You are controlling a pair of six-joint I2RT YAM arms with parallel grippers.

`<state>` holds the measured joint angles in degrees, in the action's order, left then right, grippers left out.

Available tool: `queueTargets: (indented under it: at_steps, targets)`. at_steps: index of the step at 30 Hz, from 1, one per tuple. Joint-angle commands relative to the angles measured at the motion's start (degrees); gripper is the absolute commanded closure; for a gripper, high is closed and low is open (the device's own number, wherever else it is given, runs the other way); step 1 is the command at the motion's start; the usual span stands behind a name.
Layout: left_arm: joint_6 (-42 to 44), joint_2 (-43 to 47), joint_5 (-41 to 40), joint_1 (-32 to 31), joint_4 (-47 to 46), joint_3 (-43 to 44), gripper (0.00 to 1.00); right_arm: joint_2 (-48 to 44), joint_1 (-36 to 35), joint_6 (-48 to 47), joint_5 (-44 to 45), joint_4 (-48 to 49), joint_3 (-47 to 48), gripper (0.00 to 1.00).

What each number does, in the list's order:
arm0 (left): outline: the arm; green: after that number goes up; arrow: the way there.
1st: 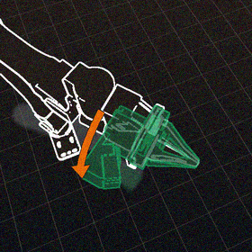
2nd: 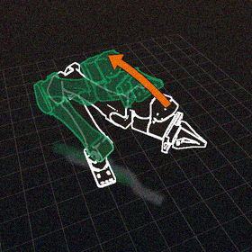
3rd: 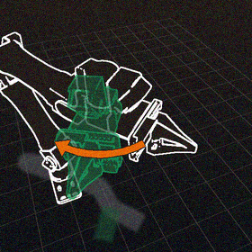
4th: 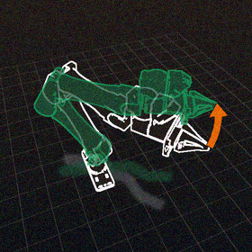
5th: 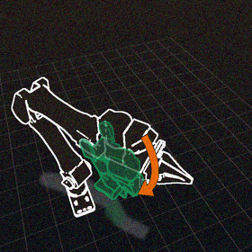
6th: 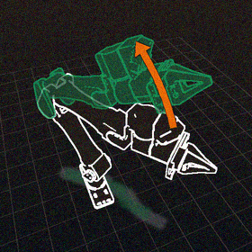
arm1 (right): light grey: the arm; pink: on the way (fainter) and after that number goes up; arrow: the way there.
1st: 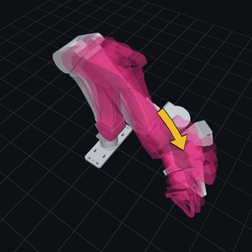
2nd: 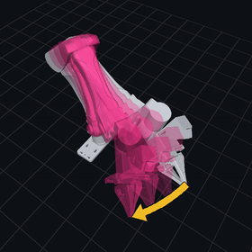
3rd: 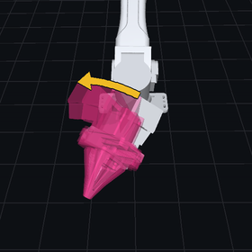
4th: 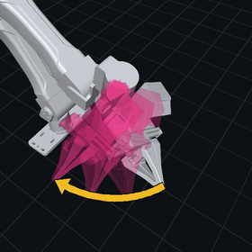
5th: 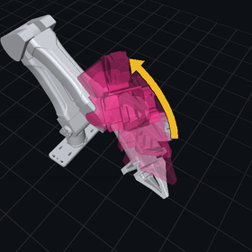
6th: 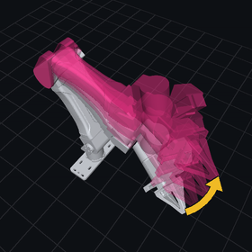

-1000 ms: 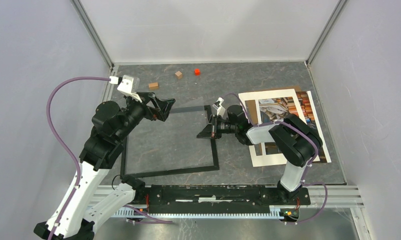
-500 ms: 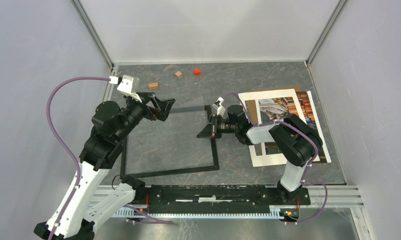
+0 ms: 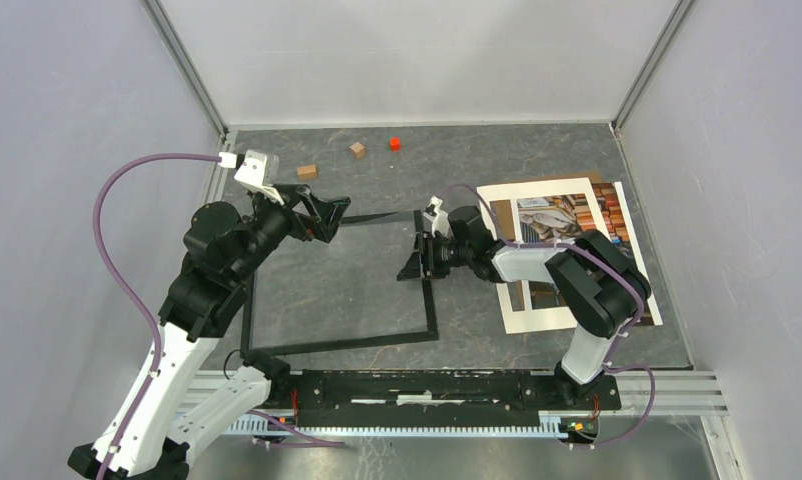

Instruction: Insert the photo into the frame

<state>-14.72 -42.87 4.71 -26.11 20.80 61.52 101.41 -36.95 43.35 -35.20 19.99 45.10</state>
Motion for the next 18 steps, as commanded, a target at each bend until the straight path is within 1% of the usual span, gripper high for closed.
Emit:
queueTargets:
  at_steps: [1,11,14,18]
  targets:
    - [0.57,0.05,1.24,0.27,-2.89,-0.08,0.0,-2.18,0.09,-6.8,3.03,-5.8,4.47,0.47]
    - [0.66,0.27,0.82,0.25,-2.87,-0.26,0.0,-0.04,-0.31,-13.13,5.23,-14.14,10.96,0.45]
    - [0.66,0.15,1.09,0.25,-2.88,-0.26,0.0,0.62,-0.4,-17.17,7.94,-19.57,14.08,0.44]
    - [0.66,0.16,1.07,0.27,-2.9,-0.26,0.0,-0.64,-0.4,-20.77,12.1,-25.04,16.1,0.4]
